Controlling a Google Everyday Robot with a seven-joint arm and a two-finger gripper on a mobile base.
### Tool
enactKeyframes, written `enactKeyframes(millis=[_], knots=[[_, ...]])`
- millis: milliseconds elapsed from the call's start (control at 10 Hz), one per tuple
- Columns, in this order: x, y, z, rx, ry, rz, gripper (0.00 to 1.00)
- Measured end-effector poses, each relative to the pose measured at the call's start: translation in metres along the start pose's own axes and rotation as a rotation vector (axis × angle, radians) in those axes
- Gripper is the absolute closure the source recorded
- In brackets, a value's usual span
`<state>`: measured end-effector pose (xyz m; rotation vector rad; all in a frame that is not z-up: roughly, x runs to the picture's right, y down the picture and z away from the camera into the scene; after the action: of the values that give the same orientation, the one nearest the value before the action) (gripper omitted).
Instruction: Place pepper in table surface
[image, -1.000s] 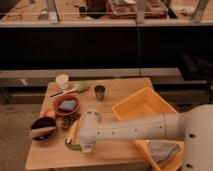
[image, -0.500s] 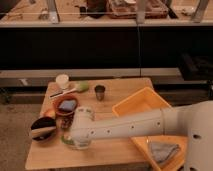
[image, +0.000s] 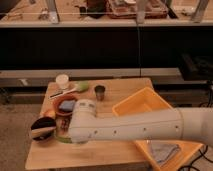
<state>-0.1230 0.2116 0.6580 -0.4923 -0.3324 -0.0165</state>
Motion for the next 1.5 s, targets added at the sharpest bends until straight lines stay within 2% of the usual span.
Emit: enactKeyframes(millis=[100, 200, 300, 400, 600, 800, 1000, 1200, 1500], knots=[[0.002, 0.0, -0.005, 0.009, -0.038, 0.001, 0.94], [0.005, 0.001, -0.007, 0.002, -0.042, 0.015, 0.94], [0.011, 0.002, -0.008, -0.013, -0.03, 0.034, 0.94], [0.02, 0.003, -0.008, -0.036, 0.008, 0.069, 0.94], [0.034, 0.005, -0.001, -0.085, 0.042, 0.123, 0.94], [0.06, 0.013, 0.02, -0.133, 0.044, 0.18, 0.94], [0.078, 0.029, 0.045, -0.171, 0.027, 0.217, 0.93], [0.086, 0.041, 0.061, -0.214, 0.035, 0.231, 0.81], [0.089, 0.047, 0.07, -0.254, 0.078, 0.242, 0.49]])
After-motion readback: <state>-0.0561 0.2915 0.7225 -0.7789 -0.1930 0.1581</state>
